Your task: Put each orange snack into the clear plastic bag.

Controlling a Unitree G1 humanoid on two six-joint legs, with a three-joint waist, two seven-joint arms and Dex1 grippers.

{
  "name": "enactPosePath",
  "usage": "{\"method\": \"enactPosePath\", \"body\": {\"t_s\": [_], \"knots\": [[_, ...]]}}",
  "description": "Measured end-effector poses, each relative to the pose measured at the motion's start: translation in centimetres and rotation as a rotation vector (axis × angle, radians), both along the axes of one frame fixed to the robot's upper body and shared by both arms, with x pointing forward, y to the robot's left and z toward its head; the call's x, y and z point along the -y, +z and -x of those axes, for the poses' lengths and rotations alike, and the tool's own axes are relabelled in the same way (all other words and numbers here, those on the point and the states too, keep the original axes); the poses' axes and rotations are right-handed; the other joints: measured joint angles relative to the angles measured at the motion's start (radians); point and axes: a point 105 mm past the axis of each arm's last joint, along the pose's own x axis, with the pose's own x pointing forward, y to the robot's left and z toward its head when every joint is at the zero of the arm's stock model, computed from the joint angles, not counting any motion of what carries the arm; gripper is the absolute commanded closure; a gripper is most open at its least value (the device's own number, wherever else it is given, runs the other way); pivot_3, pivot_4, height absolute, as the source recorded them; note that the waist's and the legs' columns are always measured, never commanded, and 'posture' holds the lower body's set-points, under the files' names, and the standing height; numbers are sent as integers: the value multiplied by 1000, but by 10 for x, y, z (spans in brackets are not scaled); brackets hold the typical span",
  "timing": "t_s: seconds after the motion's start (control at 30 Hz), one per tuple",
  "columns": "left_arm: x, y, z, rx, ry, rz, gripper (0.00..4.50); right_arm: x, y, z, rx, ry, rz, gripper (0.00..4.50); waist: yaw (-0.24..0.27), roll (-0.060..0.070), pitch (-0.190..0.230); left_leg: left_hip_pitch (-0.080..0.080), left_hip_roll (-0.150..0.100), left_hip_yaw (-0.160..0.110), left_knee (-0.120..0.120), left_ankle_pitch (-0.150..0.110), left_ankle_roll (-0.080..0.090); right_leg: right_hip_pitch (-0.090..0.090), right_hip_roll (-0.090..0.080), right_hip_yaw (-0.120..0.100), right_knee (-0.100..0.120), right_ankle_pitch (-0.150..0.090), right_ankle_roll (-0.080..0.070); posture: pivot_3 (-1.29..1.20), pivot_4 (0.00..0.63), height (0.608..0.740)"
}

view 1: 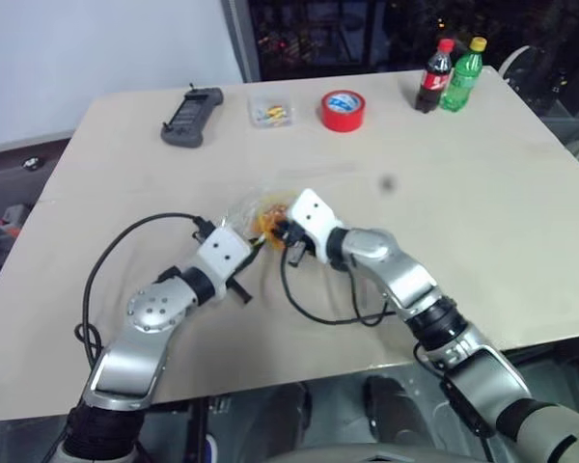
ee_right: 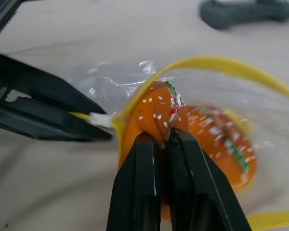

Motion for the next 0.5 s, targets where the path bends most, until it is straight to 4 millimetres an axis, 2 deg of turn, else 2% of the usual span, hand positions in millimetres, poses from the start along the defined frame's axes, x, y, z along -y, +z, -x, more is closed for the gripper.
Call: {"method": "enactPosePath", "body": {"t_s": [0.1,0.13,0.17,0.27,0.5], "knots": [[-1,-2,1,-3,11,-5,4500,-12,-2,-6,46,15,12,4478,0,0,0,0,0,-1,0,0,0,0,1,0,0,0,0,0,150,740],[-1,-3,2,-3,10,-2,4500,-15,-1,-8,66,19,17,3654,0,0,0,0,0,-2,0,0,0,0,1,0,0,0,0,0,150,740],[0,-3,3,-4,9,6,4500,-15,-1,-10,80,16,17,3444,0,0,0,0,0,-2,0,0,0,0,1,0,0,0,0,0,150,740],[3,-5,7,-20,6,54,4500,-10,-2,-18,109,-24,4,1957,3,0,0,0,0,-3,0,0,-1,0,0,0,0,0,0,0,150,740],[-8,0,7,8,26,130,4500,23,-6,-14,95,-48,-40,1957,2,0,0,0,0,-3,0,0,-1,0,0,0,0,0,0,0,150,740]]}}
